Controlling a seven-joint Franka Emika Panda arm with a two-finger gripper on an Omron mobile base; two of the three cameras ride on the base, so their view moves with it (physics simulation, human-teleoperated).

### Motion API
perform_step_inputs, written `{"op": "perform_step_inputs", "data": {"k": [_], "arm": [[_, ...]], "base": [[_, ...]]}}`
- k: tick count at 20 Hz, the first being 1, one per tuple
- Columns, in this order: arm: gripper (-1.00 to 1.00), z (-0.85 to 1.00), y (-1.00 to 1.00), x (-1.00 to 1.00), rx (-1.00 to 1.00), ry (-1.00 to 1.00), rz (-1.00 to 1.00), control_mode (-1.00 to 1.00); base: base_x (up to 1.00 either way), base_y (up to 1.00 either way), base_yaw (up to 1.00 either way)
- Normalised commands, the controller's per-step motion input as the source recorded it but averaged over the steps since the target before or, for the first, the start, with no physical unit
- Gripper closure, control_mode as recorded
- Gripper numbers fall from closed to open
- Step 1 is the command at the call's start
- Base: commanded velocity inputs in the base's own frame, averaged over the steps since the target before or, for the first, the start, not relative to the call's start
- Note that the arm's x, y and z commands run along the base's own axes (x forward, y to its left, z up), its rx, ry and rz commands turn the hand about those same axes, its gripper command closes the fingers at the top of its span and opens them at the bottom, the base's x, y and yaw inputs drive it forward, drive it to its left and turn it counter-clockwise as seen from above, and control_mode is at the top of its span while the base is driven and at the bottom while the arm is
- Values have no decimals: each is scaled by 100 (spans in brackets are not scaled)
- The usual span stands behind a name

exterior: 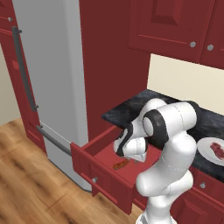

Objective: Pick up the knife from the drawer and place it on the cutting board. Then place the meat from the plate to the cutting board.

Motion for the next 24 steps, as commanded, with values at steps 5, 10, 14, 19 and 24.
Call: {"op": "perform_step_inputs", "data": {"k": [5, 10, 14, 19, 24], "arm": [[-100, -25, 0, 11, 0, 0, 0, -100], [-100, -26, 0, 17, 0, 0, 0, -100], [-100, -24, 0, 25, 0, 0, 0, -100], [-100, -26, 0, 22, 0, 0, 0, -100], [-100, -25, 0, 23, 0, 0, 0, -100]], "base": [[0, 0, 0], [0, 0, 0], [0, 0, 0], [0, 0, 0], [0, 0, 0]]}}
